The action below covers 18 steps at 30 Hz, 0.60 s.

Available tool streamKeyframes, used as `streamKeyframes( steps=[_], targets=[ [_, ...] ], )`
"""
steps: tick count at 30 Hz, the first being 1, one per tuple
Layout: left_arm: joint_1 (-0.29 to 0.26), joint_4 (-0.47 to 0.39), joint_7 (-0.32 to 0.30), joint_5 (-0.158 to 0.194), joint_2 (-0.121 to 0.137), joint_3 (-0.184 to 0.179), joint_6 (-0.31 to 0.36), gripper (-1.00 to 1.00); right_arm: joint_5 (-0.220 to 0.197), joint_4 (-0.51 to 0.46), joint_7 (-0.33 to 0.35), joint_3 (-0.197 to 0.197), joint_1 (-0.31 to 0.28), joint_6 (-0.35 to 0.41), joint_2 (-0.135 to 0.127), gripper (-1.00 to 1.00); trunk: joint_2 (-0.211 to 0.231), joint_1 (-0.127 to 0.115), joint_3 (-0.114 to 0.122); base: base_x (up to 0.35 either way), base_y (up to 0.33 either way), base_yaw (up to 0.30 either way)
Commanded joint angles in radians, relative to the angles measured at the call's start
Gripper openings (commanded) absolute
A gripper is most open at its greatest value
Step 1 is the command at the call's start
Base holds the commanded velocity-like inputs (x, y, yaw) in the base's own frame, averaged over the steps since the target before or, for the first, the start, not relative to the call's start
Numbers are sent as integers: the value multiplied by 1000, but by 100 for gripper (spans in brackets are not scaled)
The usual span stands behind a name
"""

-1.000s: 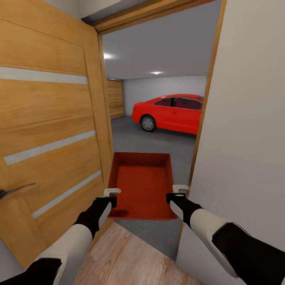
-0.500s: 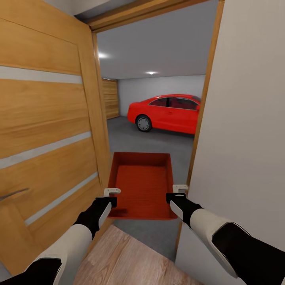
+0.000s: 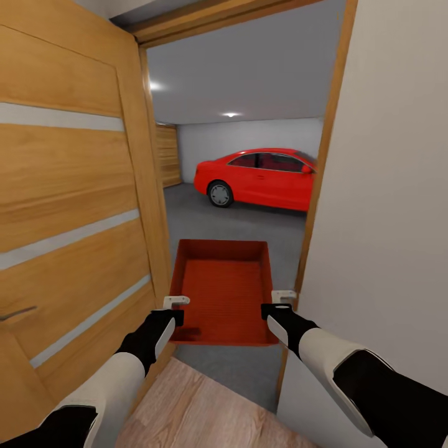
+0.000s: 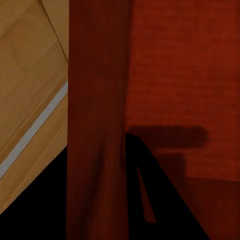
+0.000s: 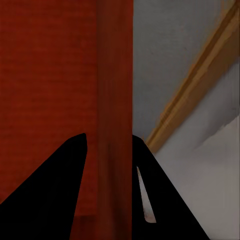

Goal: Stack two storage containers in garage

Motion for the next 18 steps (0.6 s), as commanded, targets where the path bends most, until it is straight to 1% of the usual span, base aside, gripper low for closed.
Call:
streamKeyframes(
  steps=[1,8,10,13,18],
  targets=[
    [0,2,2,30,0,-2,2,-100,22,-4,-6,45,-1,-1,-2,-100,-1,1,0,152,276,-1],
    [0,2,2,30,0,-2,2,-100,23,-4,-6,45,0,-1,-2,-100,-1,1,0,155,281,0],
    [0,2,2,30,0,-2,2,-100,23,-4,-6,45,0,-1,-2,-100,-1,1,0,129,205,0],
    [0,2,2,30,0,-2,1,-100,23,-4,-6,45,-1,-1,-2,-100,-1,1,0,60,84,-76],
    [0,1,2,30,0,-2,1,-100,22,-4,-6,45,0,-1,-2,-100,-1,1,0,10,14,-208]
  ],
)
